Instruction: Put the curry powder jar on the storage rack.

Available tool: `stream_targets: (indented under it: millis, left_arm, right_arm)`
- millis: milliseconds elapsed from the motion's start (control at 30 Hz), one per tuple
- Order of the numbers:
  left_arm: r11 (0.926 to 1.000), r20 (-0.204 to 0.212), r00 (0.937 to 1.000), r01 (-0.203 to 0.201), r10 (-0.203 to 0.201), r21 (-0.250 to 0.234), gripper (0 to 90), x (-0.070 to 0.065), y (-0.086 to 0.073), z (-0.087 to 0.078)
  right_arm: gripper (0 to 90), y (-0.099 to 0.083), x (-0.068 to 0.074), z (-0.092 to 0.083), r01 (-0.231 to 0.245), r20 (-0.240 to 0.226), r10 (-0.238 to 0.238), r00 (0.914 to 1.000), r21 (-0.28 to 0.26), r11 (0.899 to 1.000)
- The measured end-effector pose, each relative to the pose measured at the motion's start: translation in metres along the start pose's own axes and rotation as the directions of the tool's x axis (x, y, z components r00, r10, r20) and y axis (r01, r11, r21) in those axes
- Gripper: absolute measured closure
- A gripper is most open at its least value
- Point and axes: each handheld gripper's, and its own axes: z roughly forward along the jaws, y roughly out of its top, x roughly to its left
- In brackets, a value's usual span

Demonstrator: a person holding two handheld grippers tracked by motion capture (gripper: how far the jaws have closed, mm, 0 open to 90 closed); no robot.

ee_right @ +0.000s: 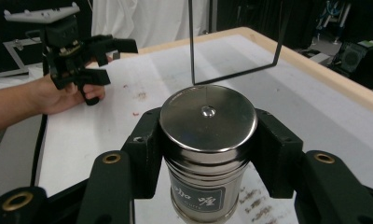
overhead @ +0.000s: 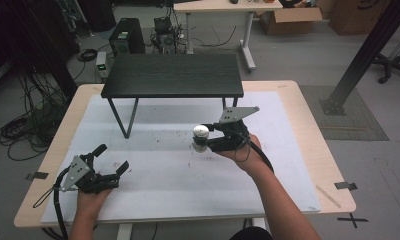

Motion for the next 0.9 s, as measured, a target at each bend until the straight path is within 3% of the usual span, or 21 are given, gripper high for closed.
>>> stream_targets:
  millis: [300, 900]
  left_arm:
    - [1.0000, 0.001, 1.0000, 0.000, 0.000, 0.000, 0.2, 0.000, 0.000, 0.000]
    - [1.0000, 0.001, 1.0000, 0.003, -0.003, 0.001, 0.3, 0.000, 0.000, 0.000]
  right_arm:
    - [48.7, 0.029, -0.005, -0.009, 0.009, 0.004, -0.009, 0.9999, -0.009, 1.000]
    - [48.7, 0.076, -0.023, -0.022, -0.030, -0.007, 0.030, 0.9995, -0.064, 0.997]
